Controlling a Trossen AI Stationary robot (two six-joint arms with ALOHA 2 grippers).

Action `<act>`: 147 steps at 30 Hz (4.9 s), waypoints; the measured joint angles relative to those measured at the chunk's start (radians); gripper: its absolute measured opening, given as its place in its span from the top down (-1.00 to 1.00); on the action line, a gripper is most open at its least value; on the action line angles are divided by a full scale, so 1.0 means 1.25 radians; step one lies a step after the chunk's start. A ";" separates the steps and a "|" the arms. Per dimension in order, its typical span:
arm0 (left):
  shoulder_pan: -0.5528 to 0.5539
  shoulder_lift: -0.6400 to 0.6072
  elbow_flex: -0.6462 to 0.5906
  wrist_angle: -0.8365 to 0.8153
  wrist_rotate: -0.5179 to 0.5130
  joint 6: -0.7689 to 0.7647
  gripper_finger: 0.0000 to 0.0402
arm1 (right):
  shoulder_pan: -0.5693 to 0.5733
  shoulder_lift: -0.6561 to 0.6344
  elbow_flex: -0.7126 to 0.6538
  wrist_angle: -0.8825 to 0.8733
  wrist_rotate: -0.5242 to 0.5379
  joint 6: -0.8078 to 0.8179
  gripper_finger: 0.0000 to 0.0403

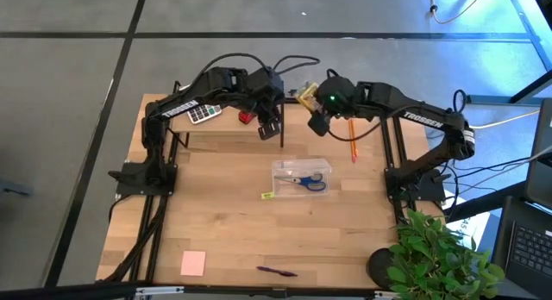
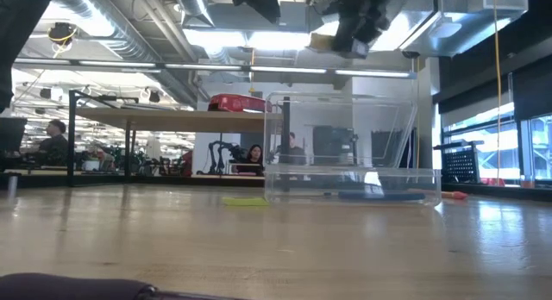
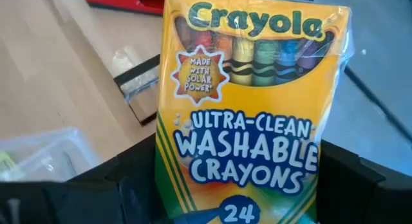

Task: Pack school essentials
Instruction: Put the yellow crayon box into the supply box

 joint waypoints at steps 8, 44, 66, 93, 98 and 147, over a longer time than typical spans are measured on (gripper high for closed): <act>-0.048 -0.081 0.000 -0.011 -0.004 -0.002 0.56 | 0.078 0.001 0.050 -0.076 -0.071 -0.066 -0.54; -0.291 -0.116 0.000 0.038 0.100 -0.021 0.56 | 0.487 0.001 -0.081 -0.011 -0.142 0.061 -0.54; -0.324 -0.116 0.000 0.040 0.099 -0.022 0.56 | 0.503 0.002 -0.465 0.343 -0.196 0.040 -0.54; -0.323 -0.116 0.000 0.048 0.099 -0.022 0.56 | 0.421 0.002 -0.549 0.383 -0.056 -0.105 -0.54; -0.323 -0.116 0.000 0.047 0.099 -0.022 0.56 | 0.413 0.002 -0.549 0.383 -0.035 -0.137 -0.54; -0.355 -0.115 0.000 0.048 0.099 -0.028 0.56 | 0.366 0.086 -0.474 0.353 0.020 -0.148 -0.54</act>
